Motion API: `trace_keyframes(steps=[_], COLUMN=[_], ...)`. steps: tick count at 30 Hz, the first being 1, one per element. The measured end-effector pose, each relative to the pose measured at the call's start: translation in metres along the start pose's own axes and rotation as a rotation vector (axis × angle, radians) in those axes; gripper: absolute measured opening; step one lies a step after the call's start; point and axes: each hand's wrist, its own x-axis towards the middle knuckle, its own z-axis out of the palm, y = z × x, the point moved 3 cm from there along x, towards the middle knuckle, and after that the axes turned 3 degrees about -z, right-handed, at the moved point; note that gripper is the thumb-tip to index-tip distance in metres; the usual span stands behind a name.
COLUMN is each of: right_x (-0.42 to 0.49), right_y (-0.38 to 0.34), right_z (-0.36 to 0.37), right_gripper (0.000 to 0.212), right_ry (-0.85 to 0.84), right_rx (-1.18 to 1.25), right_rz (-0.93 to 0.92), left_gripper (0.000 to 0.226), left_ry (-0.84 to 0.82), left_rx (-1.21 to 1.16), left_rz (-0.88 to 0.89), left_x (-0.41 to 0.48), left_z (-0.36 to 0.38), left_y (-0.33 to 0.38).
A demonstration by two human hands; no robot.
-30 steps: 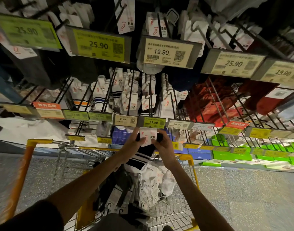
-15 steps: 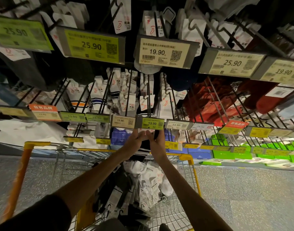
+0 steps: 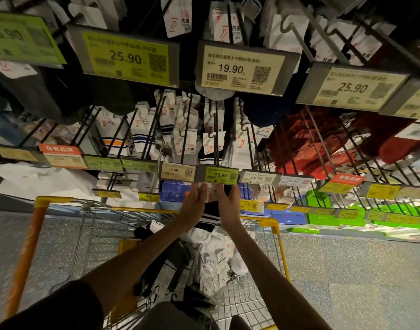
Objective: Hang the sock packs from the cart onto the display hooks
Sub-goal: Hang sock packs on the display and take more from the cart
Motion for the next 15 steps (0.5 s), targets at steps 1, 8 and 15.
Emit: trace_keyframes(steps=[1, 8, 15], right_x=[0.002, 0.014, 0.011], right_y=[0.002, -0.001, -0.009], right_z=[0.001, 0.008, 0.01], right_gripper=[0.011, 0.012, 0.031], right_ry=[0.006, 0.052, 0.154], right_rx=[0.022, 0.051, 0.032], right_rz=[0.042, 0.081, -0.026], left_gripper=[0.019, 0.033, 0.04], left_ry=[-0.005, -0.004, -0.033], left_rx=[0.0, 0.092, 0.075], left_rz=[-0.005, 0.0, 0.017], left_x=[0.0, 0.005, 0.002], left_z=[0.0, -0.007, -0.006], left_y=[0.0, -0.003, 0.001])
